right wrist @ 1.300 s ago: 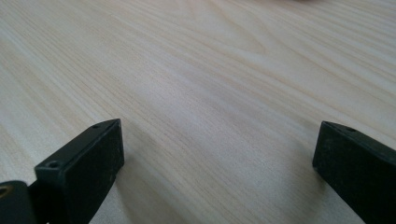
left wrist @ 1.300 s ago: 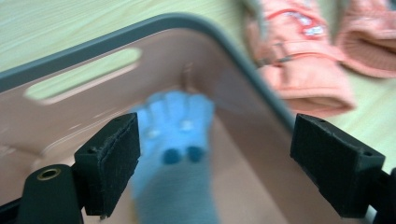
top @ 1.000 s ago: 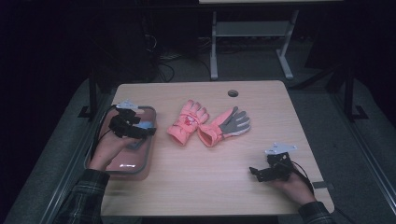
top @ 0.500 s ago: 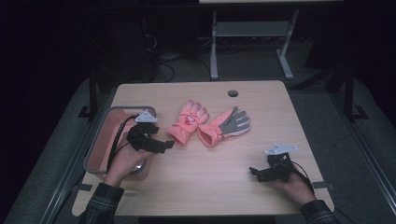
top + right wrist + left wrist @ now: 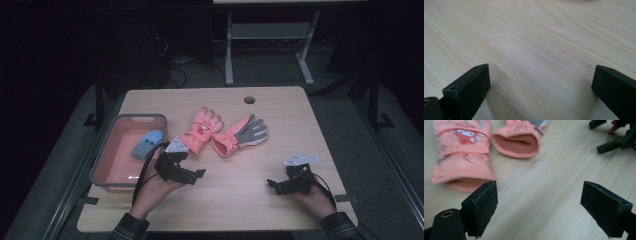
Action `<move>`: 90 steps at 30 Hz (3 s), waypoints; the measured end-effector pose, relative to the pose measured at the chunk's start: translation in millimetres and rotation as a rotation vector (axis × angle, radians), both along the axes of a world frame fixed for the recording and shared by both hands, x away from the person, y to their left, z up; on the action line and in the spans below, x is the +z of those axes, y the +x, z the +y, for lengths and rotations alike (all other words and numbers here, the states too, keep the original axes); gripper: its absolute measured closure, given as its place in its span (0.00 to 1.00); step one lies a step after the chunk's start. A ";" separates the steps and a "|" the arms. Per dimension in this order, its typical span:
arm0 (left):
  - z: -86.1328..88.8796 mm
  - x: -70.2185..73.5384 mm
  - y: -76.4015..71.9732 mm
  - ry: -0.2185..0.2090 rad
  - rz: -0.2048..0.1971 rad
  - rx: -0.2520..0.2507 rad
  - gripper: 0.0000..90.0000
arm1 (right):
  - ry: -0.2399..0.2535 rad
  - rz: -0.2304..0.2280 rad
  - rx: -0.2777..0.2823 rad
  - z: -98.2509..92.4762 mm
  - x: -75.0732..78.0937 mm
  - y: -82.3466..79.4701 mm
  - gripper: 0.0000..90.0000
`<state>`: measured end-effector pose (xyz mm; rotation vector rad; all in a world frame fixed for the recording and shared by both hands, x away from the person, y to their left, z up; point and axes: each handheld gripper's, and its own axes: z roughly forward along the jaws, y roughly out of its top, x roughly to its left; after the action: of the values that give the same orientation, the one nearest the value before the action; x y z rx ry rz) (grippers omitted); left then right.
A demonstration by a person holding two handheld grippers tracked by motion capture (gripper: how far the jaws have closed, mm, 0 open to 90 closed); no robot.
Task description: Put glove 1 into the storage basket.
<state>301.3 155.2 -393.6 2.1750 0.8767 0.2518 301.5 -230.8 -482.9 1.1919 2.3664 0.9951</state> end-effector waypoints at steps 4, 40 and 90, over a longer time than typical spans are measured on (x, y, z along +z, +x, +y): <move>-9.0 -15.5 -7.9 0.015 -0.001 -0.010 0.15 | 0.000 0.000 0.000 0.0 0.0 0.0 0.01; -4.1 -83.0 -15.4 0.068 -0.071 -0.092 0.14 | 0.104 0.050 0.027 19.3 38.0 26.5 1.00; -4.4 -83.2 -14.6 0.065 -0.070 -0.095 0.14 | 0.122 0.096 0.114 75.5 21.0 96.5 1.00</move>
<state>286.7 150.8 -476.8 2.2468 0.7329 0.3112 397.9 -155.4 -461.8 1.1834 2.5042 1.1579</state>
